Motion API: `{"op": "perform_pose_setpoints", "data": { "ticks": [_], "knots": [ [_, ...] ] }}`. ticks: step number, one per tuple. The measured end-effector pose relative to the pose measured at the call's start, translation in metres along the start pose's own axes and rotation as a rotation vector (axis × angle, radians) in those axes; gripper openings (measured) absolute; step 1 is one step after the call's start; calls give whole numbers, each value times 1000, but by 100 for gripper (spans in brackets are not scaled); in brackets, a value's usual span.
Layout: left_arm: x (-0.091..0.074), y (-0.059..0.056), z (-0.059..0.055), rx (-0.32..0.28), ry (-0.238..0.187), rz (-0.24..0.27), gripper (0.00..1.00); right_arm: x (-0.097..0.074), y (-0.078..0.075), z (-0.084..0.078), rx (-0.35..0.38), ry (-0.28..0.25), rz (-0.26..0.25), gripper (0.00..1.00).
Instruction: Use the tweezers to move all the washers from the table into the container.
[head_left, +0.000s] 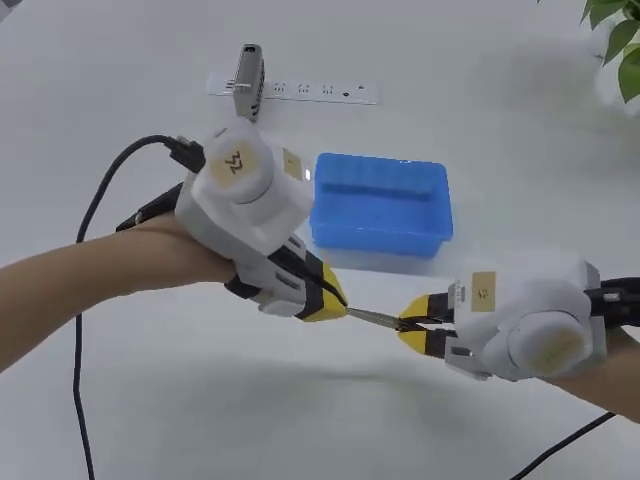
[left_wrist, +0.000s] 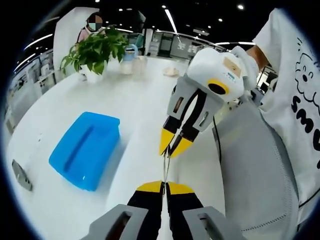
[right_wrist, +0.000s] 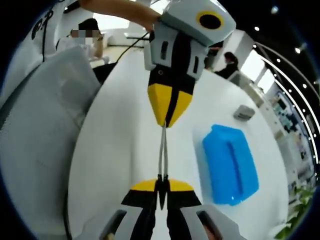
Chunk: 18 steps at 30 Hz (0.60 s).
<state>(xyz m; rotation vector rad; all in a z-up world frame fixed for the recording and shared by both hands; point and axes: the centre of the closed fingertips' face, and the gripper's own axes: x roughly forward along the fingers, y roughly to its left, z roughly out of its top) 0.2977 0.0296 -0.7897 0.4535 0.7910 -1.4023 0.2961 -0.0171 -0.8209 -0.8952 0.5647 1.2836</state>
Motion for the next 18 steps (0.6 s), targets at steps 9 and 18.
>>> {"op": "perform_pose_setpoints", "data": {
  "ticks": [9, 18],
  "knots": [
    [17, 12, -12, 26, 56, 58, 0, 7, -12, -9, 8, 13, -32, 5],
    [34, 24, -16, 140, 103, 133, 0, 20, -22, -28, 83, 33, -56, 7]
  ]
}}
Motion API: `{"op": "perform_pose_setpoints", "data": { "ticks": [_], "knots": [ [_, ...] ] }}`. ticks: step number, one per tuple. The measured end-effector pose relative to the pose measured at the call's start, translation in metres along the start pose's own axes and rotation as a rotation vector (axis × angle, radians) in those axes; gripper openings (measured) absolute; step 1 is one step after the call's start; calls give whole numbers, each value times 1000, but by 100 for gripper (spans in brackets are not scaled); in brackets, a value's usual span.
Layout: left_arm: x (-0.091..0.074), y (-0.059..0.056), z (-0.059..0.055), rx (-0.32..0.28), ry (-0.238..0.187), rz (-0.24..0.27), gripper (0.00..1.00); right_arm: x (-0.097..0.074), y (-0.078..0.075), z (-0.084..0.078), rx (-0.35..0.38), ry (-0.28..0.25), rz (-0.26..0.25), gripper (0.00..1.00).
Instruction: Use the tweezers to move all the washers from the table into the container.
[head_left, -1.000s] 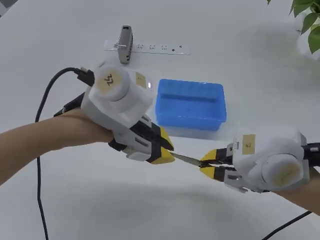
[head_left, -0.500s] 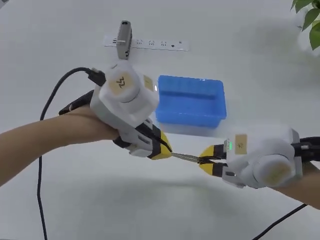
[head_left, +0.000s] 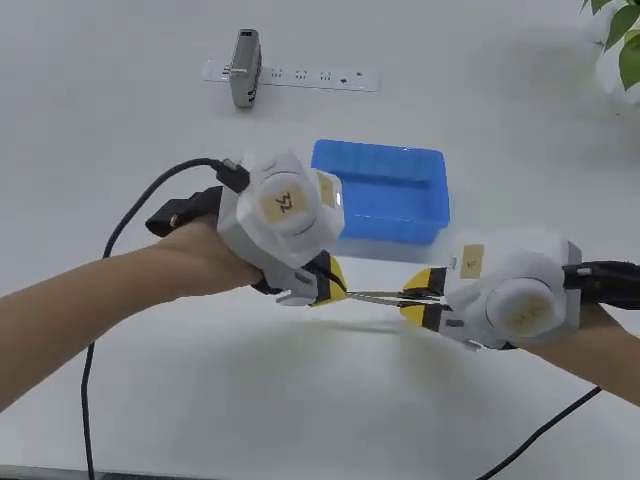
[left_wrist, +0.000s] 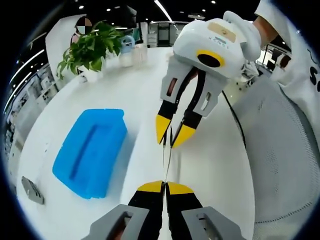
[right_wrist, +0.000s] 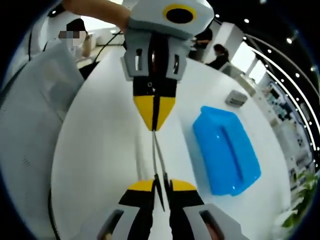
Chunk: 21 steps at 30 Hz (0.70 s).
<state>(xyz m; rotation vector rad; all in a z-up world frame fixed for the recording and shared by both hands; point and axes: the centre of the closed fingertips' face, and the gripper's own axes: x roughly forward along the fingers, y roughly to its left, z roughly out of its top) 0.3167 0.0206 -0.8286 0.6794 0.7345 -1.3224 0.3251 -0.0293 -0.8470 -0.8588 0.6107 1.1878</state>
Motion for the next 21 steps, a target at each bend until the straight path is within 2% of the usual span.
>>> {"op": "perform_pose_setpoints", "data": {
  "ticks": [2, 10, 11, 13, 16, 19, 21],
  "knots": [
    [5, 2, -3, 17, 16, 8, 0, 3, 0, -3, 18, 5, -1, 7],
    [19, 5, -13, 12, 58, -3, 0, 13, 3, -12, 72, 13, 17, 8],
    [21, 6, -16, 20, 73, 2, 0, 13, 2, -9, 88, -6, 9, 8],
    [22, 8, -17, 21, 74, 3, 0, 12, 1, -10, 130, -7, 23, 9],
    [24, 10, -24, 45, 111, 20, 0, 11, 0, -12, 189, -16, 34, 9],
    [25, 8, -28, 45, 121, 8, 0, 11, 1, -13, 225, -23, 38, 9],
    [25, 9, -27, 34, 108, 3, 0, 11, 1, -14, 261, -33, 28, 9]
  ]
}}
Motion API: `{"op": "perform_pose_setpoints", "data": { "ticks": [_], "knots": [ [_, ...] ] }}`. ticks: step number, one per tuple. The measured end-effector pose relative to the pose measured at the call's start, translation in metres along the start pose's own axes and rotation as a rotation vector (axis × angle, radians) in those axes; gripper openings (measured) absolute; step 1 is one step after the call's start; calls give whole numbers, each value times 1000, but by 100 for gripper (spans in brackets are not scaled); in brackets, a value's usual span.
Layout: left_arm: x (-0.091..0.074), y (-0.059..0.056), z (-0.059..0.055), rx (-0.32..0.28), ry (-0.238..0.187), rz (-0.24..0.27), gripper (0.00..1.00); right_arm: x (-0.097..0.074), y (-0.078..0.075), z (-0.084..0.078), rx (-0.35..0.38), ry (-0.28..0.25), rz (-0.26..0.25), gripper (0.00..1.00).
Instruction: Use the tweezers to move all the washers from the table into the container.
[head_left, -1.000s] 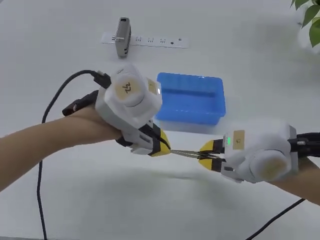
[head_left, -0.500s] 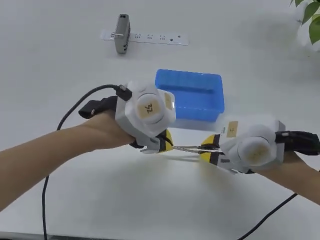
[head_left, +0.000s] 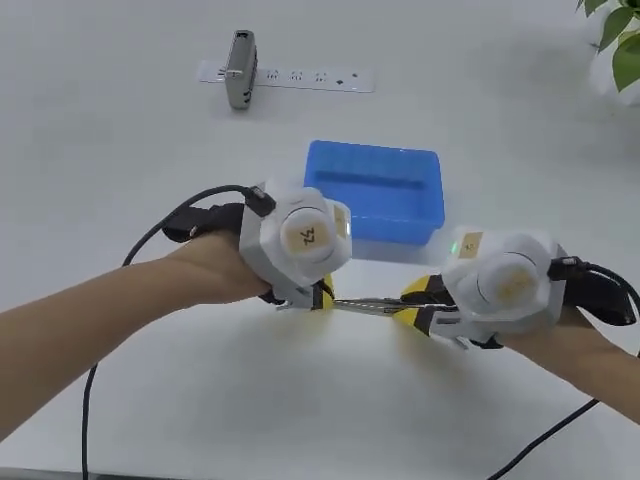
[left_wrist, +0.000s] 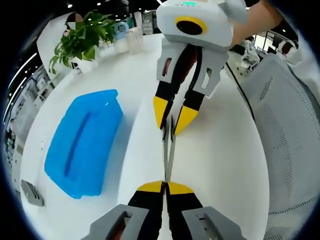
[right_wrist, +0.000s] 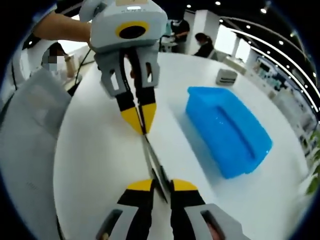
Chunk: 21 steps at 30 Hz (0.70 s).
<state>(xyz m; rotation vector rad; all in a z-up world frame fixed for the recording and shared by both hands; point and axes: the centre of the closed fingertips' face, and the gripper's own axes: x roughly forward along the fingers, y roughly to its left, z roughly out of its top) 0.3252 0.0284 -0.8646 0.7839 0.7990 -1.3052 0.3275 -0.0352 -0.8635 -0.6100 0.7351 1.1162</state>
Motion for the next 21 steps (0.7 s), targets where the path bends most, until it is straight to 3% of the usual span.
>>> {"op": "perform_pose_setpoints", "data": {
  "ticks": [3, 4, 11, 16, 21],
  "knots": [
    [3, 1, -4, -14, 21, 11, 0, -1, 1, -1, 100, -18, -10, 12],
    [2, 1, -2, -10, 7, 2, 0, -1, 2, -1, 123, -21, -8, 13],
    [2, 0, -2, -18, 4, -8, 0, -5, 7, 0, 188, -46, -40, 17],
    [1, -3, -2, -71, 2, -1, 4, -18, 5, 5, 274, -76, -82, 23],
    [-1, -8, -2, -189, -17, 20, 17, -39, 2, 16, 339, -128, -135, 31]
  ]
}}
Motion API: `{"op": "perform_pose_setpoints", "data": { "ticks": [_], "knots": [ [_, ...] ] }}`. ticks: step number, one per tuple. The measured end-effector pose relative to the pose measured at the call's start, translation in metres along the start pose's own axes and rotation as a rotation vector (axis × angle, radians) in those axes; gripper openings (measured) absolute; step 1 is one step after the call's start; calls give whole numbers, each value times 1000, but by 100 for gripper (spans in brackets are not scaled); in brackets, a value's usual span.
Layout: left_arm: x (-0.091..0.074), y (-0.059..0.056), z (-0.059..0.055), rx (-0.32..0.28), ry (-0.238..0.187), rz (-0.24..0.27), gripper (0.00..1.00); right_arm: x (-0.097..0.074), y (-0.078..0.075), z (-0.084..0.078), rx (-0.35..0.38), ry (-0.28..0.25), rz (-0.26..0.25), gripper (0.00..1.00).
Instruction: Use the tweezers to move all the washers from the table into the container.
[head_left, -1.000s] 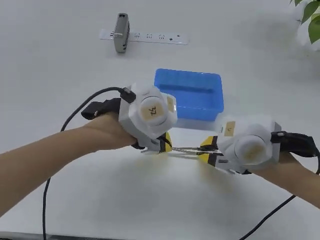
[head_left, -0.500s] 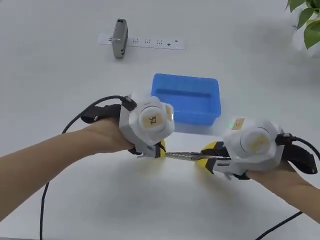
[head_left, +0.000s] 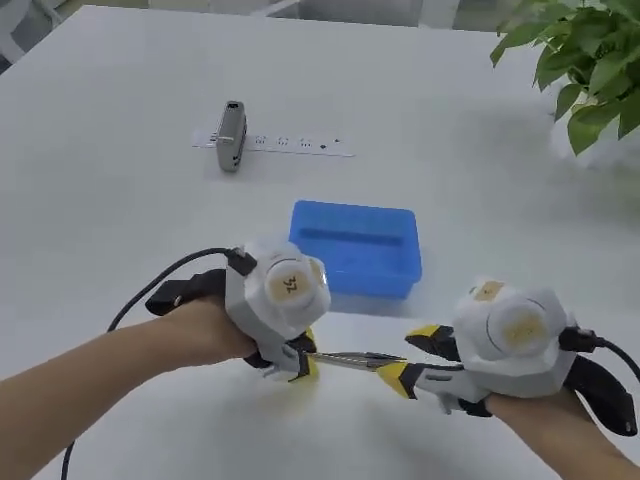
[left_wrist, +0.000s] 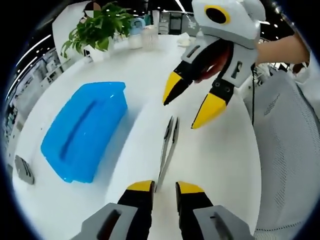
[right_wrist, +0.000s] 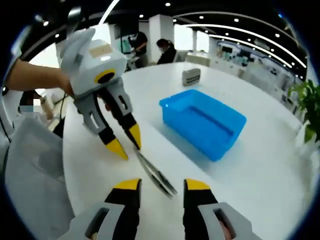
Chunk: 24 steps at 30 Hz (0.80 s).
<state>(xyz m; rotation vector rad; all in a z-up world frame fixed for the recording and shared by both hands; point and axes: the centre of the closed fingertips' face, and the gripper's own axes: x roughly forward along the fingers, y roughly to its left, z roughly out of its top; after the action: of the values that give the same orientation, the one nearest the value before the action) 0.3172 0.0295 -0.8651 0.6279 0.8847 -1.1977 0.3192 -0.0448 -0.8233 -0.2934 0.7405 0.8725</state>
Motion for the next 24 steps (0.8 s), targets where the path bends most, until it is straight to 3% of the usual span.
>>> {"op": "perform_pose_setpoints", "data": {
  "ticks": [4, 5, 9, 10, 14, 17, 21, 24],
  "knots": [
    [-5, 2, -5, -69, -14, 55, 27, -15, -1, 14, 67, -60, -27, 39],
    [-8, -1, -5, -127, -33, 59, 30, -18, -1, 17, 77, -73, -36, 40],
    [-24, 0, 1, -281, -142, 96, 41, -33, -2, 31, 147, -140, -66, 47],
    [-33, 2, 5, -324, -188, 126, 45, -39, -3, 33, 162, -155, -78, 50],
    [-66, -1, 4, -472, -292, 178, 59, -55, -6, 37, 202, -192, -99, 54],
    [-85, -2, 2, -520, -349, 220, 58, -63, -8, 37, 236, -210, -102, 55],
    [-110, -6, -11, -556, -374, 284, 63, -76, -9, 40, 262, -248, -111, 57],
    [-131, -4, -18, -589, -401, 360, 69, -82, -6, 43, 267, -265, -118, 60]
  ]
}}
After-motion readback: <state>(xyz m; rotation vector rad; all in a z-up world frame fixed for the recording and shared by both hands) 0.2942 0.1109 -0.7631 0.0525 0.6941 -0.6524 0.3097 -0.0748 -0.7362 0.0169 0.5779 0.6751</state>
